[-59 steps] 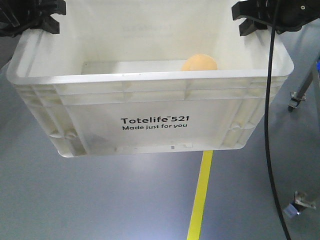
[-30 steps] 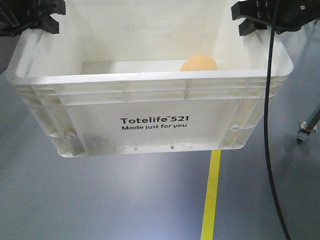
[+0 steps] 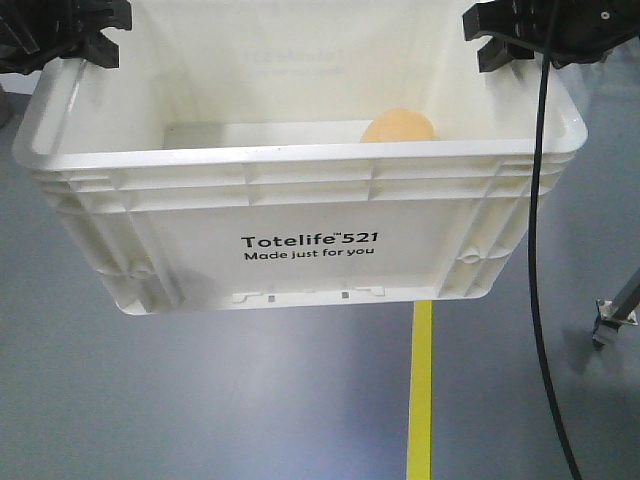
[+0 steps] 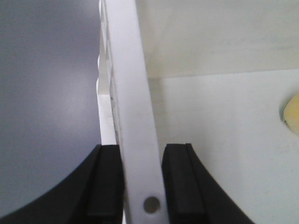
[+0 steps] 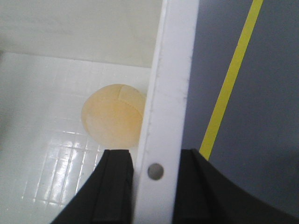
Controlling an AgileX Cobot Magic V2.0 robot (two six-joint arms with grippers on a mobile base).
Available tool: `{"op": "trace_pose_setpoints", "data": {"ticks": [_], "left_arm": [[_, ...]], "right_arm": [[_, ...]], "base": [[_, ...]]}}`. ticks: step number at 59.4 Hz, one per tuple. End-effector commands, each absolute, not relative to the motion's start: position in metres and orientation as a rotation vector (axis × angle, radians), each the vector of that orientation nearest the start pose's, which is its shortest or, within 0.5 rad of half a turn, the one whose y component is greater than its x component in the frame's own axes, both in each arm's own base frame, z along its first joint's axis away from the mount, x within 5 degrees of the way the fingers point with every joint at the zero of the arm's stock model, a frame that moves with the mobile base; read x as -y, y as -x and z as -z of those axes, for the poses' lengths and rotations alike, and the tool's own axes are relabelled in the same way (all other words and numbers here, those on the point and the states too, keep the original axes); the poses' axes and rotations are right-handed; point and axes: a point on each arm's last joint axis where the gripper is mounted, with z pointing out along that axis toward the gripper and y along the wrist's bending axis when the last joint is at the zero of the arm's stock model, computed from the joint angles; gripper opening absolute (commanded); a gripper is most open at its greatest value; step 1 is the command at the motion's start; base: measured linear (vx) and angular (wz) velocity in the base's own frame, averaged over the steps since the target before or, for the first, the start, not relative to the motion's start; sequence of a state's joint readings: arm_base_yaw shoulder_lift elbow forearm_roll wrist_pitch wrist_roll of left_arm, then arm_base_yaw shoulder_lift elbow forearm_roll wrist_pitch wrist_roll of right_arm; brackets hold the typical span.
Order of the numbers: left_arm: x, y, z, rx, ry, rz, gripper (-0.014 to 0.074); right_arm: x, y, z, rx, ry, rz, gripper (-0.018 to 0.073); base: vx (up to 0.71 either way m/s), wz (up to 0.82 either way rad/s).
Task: Place moving items into box and shelve
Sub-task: 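Keep holding the tote level while the base keeps driving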
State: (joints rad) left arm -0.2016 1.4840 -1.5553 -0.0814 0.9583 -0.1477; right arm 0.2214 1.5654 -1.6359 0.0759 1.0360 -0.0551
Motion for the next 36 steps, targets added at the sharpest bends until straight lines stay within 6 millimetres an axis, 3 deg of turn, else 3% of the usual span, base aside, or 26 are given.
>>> {"op": "trace_pose_setpoints", "data": {"ticks": [1,36], "left_arm": [[0.0765,-0.3021,-0.4474,-2.143,-0.032,0.396,-0.0015],[0.0765,-0.3021,-0.4474,-2.142,-0.032,0.396,-0.0015]], "right_arm": [[-0.0856,-0.3189,-0.4376,-2.208,0.323,-0.247,-0.0013],[-0.0856,-0.3189,-0.4377,-2.207,0.323,-0.247,-0.0013]], "base": [[0.62,-0.18],[0.62,-0.18]]}}
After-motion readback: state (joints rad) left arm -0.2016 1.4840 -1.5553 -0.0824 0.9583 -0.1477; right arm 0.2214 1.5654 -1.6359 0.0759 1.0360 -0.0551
